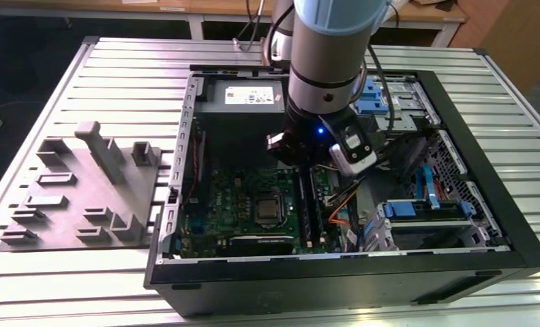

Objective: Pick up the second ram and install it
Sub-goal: 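Press down the second ram until it locks into place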

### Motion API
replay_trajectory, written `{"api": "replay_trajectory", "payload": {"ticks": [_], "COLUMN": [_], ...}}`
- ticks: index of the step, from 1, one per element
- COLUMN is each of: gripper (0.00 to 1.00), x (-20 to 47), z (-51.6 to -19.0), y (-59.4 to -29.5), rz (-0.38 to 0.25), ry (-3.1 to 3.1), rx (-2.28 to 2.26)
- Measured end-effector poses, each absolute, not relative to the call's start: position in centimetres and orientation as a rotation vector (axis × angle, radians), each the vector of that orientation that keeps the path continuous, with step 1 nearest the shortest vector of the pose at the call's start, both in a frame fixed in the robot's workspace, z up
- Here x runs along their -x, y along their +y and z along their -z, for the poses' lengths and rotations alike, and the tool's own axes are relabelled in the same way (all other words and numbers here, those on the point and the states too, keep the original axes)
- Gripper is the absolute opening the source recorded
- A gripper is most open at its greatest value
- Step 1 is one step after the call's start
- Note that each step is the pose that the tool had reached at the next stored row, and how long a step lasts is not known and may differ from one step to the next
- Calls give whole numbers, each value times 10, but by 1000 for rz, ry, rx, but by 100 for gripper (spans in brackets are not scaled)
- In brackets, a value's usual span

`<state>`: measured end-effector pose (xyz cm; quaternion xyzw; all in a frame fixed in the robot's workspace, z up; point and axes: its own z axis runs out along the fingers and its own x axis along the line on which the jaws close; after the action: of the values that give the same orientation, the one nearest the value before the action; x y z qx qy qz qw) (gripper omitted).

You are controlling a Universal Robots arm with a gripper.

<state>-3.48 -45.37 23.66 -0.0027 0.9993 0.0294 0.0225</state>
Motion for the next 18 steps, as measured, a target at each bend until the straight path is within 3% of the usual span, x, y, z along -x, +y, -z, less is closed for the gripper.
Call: {"api": "replay_trajectory", "payload": {"ticks": [18], "gripper": [10], "x": [36], "z": [-230], "y": [-445], "rz": [-90], "ry": [3093], "rx": [9]}}
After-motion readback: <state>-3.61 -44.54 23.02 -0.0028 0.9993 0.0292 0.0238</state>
